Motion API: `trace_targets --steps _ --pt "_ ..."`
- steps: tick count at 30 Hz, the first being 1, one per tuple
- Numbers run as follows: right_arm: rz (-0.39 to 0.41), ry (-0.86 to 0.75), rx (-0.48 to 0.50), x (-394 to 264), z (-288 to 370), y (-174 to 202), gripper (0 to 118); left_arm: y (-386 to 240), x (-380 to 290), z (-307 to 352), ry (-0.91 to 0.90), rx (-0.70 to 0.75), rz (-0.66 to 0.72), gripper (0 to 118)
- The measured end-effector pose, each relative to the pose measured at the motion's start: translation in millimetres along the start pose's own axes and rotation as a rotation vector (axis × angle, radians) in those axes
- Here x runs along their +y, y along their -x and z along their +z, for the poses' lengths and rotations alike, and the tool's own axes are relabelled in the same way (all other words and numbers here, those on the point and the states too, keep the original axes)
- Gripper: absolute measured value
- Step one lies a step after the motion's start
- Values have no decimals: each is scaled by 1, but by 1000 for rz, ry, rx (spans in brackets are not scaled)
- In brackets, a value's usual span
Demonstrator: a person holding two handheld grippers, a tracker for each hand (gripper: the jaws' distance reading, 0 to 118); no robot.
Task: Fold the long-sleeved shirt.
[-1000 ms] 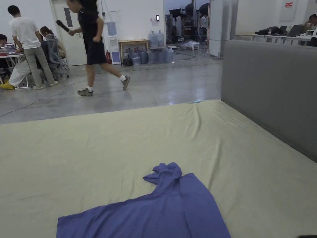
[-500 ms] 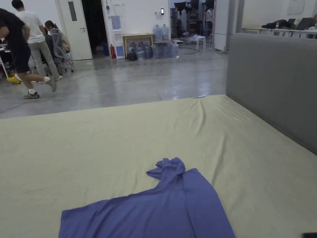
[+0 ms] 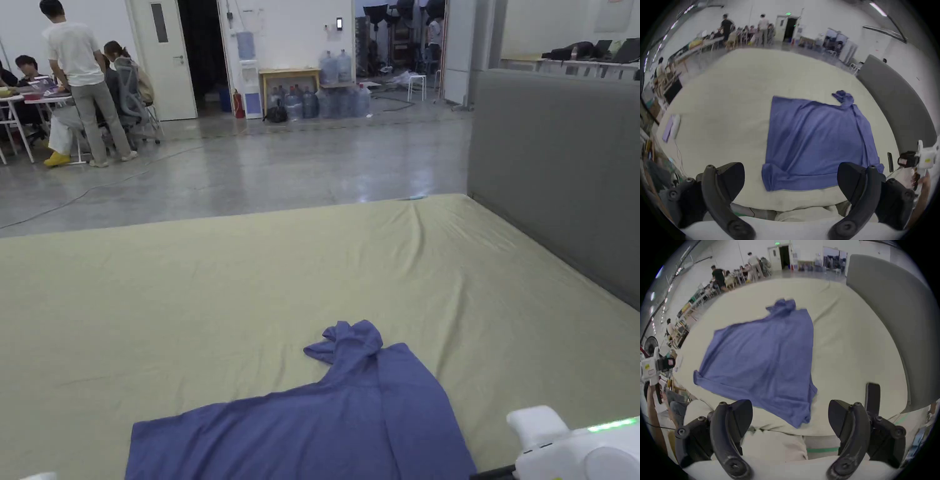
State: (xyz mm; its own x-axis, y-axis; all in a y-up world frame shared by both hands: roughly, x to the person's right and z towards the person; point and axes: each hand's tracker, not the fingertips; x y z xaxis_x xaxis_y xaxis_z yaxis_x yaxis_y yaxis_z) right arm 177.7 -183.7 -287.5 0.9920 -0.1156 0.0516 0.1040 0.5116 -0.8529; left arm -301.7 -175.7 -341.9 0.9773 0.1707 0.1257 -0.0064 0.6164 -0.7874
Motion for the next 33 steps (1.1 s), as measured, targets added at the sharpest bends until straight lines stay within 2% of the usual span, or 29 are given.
trace_targets --steps 1,2,3,4,5,7,9,11,13,19,20,21,22,23,24,26,28,31,33 --pt "-23 -12 17 -2 2 3 96 -7 -3 1 1 17 -25 99" --pt "-42 -26 34 -8 3 6 90 -15 -6 3 -1 47 -54 63" --pt "-48 -38 49 -13 3 9 70 -21 -11 0 -6 68 -66 25" --pt "-53 -49 52 -18 3 12 34 -25 -15 -3 -6 67 -58 0" --pt "-65 -50 44 -25 -2 15 0 -28 -20 -7 -3 76 -44 0" --pt "-110 -23 53 -38 -15 14 0 -31 -23 -17 14 38 -22 0" --pt "-118 49 93 -43 -28 15 0 -37 -19 -29 34 55 -29 0" --pt "-109 48 74 -43 -37 13 0 -36 -8 -35 24 50 -25 0" --pt "-62 55 27 -29 -39 15 0 -35 3 -37 -6 34 -5 0" --pt "-102 -11 56 50 -70 8 0 -30 25 -70 -50 41 4 0" --pt "-97 -26 57 72 -76 10 3 -29 26 -77 -40 25 17 0" --pt "-75 -55 56 99 -85 13 27 -28 26 -84 -30 6 31 0" --pt "-65 -66 62 120 -97 14 61 -28 26 -89 -24 -3 32 0" --pt "-61 -64 53 148 -112 16 102 -32 24 -90 -24 0 25 0" --pt "-50 -87 63 177 -126 17 115 -33 22 -94 -19 3 20 0" --pt "-51 -77 87 231 -161 17 115 -33 17 -103 -16 4 7 0" --pt "-74 -16 46 280 -201 17 115 -30 14 -112 -2 8 5 0" --pt "-136 17 47 340 -253 13 115 -31 9 -123 26 10 3 0" --pt "-136 42 3 367 -284 18 115 -33 6 -128 46 28 -19 0"
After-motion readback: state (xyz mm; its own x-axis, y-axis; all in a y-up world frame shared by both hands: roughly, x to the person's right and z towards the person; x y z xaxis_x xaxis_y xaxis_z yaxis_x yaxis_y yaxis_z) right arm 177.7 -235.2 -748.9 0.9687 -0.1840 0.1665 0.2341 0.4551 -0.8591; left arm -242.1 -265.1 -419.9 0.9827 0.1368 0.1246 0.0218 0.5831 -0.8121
